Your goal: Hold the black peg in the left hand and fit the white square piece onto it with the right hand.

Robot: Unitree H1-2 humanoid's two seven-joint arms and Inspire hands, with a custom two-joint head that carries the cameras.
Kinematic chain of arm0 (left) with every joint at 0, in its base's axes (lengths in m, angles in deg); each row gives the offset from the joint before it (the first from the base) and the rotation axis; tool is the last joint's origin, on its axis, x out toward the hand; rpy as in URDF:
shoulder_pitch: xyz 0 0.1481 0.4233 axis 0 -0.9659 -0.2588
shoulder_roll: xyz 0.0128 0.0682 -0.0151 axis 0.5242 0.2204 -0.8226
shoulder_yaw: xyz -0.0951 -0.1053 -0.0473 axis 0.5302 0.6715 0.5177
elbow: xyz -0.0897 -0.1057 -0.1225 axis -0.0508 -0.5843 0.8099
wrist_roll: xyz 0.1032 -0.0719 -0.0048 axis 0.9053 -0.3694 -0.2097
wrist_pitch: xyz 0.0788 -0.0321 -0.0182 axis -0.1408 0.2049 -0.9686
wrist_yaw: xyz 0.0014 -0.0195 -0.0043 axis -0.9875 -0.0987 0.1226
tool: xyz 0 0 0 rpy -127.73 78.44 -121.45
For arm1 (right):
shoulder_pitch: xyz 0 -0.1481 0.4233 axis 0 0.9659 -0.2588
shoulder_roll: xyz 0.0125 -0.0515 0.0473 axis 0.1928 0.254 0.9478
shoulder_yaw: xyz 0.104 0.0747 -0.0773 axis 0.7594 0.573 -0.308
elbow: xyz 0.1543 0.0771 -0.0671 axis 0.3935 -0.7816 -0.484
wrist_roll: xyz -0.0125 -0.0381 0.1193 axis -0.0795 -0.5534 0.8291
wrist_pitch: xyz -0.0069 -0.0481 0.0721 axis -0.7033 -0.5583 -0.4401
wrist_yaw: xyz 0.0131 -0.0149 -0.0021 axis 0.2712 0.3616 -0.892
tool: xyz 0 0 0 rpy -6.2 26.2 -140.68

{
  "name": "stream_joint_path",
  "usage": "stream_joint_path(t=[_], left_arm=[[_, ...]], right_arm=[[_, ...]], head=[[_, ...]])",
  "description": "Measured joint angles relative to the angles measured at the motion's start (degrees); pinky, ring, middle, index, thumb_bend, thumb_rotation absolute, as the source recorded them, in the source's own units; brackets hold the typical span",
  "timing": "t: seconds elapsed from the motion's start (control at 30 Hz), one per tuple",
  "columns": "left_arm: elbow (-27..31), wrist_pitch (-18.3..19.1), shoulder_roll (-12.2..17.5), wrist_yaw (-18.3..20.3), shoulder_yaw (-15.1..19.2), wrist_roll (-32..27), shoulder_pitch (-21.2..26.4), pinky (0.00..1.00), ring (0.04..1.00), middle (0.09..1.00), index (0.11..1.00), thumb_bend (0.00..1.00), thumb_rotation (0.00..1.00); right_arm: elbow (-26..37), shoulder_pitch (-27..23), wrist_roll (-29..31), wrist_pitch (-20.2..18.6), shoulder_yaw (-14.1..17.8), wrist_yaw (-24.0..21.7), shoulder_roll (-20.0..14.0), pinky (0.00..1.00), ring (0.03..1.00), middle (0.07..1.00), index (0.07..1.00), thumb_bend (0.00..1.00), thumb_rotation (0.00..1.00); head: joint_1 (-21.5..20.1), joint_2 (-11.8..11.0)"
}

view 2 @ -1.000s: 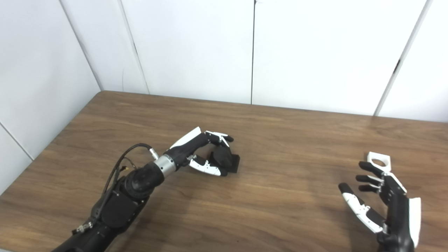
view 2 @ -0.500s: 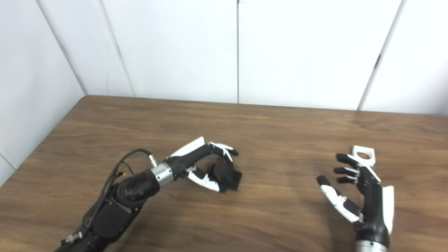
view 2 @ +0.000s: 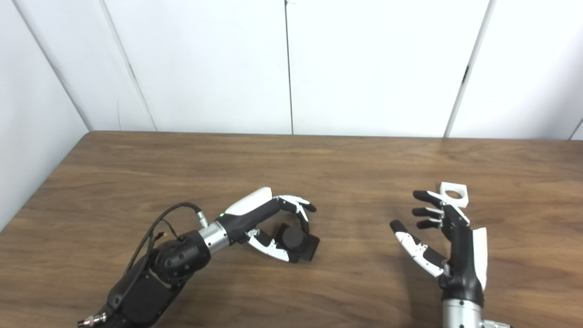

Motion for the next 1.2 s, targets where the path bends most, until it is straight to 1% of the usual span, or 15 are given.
stream_joint_path(t=[0.07,0.2,0.23,0.33,0.47,0.57,0.77,1.0,1.07,1.13,1.2], left_arm=[[-0.01,-0.43,0.29,-0.68,-1.25,2.56,0.66,0.79,0.869,0.824,0.493,0.52,0.08],[-0.04,-0.80,1.33,-0.66,-2.86,3.89,2.02,0.83,0.883,0.835,0.493,0.52,0.07],[-0.04,-0.89,1.54,-0.66,-3.23,4.22,2.30,0.87,0.903,0.848,0.494,0.52,0.07],[0.08,-1.28,2.48,-0.65,-5.17,6.48,4.18,0.88,0.902,0.847,0.494,0.52,0.07],[0.13,-2.21,3.59,-0.41,-7.68,8.57,6.44,0.87,0.896,0.840,0.495,0.52,0.08],[0.21,-2.25,3.85,-0.41,-8.51,9.13,7.13,0.87,0.895,0.843,0.495,0.52,0.08],[0.29,-2.24,4.13,-0.45,-9.22,9.20,7.58,0.88,0.904,0.855,0.497,0.52,0.08],[0.38,-2.22,4.40,-0.45,-9.63,9.20,7.84,0.87,0.900,0.859,0.498,0.52,0.08],[0.38,-2.22,4.43,-0.45,-9.68,9.22,7.92,0.88,0.907,0.866,0.597,0.75,0.18],[0.37,-2.22,4.55,-0.42,-9.83,9.29,8.01,0.88,0.912,0.874,0.638,0.83,0.23],[0.23,-2.18,5.04,0.14,-10.04,9.58,8.04,0.90,0.920,0.883,0.648,0.85,0.23]], right_arm=[[0.03,0.00,0.07,-0.07,0.00,0.00,0.00,0.51,0.621,0.732,0.678,0.51,0.23],[0.06,-0.01,0.06,-0.21,0.00,0.00,-0.01,0.52,0.623,0.731,0.685,0.52,0.24],[0.08,-0.01,0.06,-0.24,-0.01,0.00,-0.01,0.52,0.626,0.733,0.689,0.52,0.24],[0.07,-0.02,0.06,-0.41,-0.05,-0.05,-0.01,0.52,0.626,0.731,0.688,0.52,0.23],[0.08,-0.19,0.09,-0.43,-0.17,-0.05,0.00,0.52,0.624,0.729,0.689,0.52,0.23],[0.09,-0.19,0.16,-0.55,-0.17,-0.06,0.01,0.52,0.624,0.730,0.689,0.52,0.23],[0.52,-0.19,0.16,-2.27,-0.23,-0.07,0.03,0.52,0.627,0.732,0.688,0.51,0.23],[0.67,-0.20,0.40,-2.30,-0.38,-0.07,0.02,0.52,0.624,0.731,0.688,0.52,0.25],[0.67,-0.19,0.36,-2.30,-0.37,-0.07,0.02,0.52,0.625,0.731,0.688,0.52,0.25],[0.72,-0.19,0.37,-2.31,-0.37,-0.07,0.02,0.52,0.625,0.732,0.688,0.52,0.25],[0.95,-0.18,0.39,-2.31,-0.36,-0.07,0.02,0.52,0.625,0.734,0.688,0.52,0.25]], head=[[0.00,0.09],[0.00,0.26],[0.00,0.35],[0.00,0.44],[-0.26,0.61],[-0.26,0.70],[-0.26,0.70],[-0.61,1.14],[-0.88,1.14],[-1.23,1.23],[-1.23,1.23]])
